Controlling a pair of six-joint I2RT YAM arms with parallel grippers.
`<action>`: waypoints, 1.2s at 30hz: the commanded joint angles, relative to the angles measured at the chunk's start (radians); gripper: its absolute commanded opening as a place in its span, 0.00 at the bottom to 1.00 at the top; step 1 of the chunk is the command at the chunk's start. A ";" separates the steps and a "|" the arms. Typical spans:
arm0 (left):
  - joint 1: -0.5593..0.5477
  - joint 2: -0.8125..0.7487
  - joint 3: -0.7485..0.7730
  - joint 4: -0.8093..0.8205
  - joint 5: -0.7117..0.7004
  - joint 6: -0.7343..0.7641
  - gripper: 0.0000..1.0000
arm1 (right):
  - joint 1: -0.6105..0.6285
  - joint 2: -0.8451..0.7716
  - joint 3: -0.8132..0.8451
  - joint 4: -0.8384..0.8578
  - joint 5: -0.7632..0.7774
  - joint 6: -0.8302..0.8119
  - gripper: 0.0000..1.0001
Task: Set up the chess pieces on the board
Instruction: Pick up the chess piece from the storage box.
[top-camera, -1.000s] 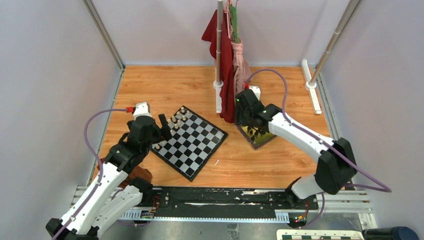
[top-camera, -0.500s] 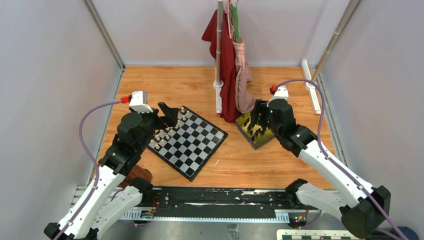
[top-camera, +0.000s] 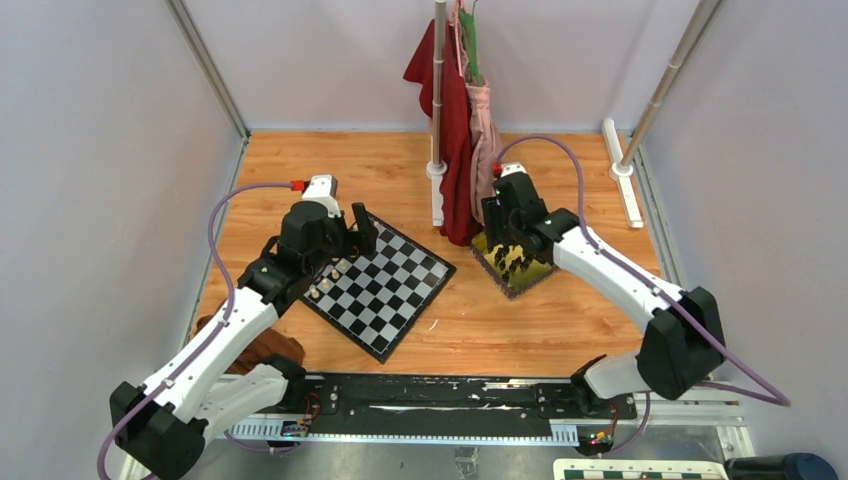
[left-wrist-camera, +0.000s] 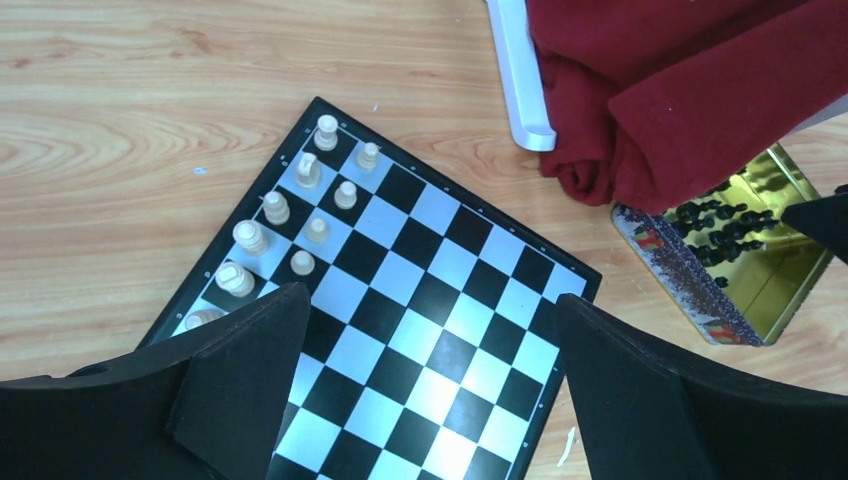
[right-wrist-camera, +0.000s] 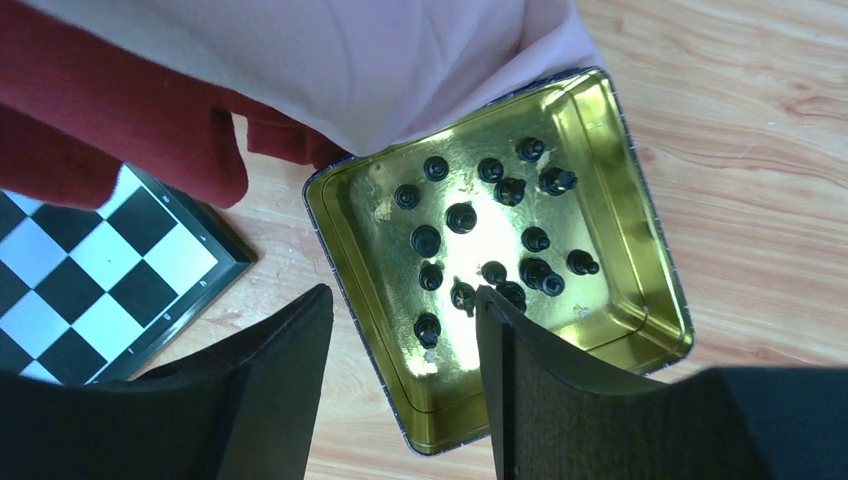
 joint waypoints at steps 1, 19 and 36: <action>-0.021 -0.009 0.036 -0.063 -0.070 0.022 1.00 | -0.017 0.078 0.043 -0.072 -0.056 -0.031 0.58; -0.085 -0.044 0.042 -0.128 -0.191 0.011 1.00 | -0.074 0.299 0.140 -0.081 -0.156 -0.007 0.52; -0.128 -0.048 0.047 -0.126 -0.225 0.000 1.00 | -0.098 0.382 0.158 -0.086 -0.175 0.015 0.43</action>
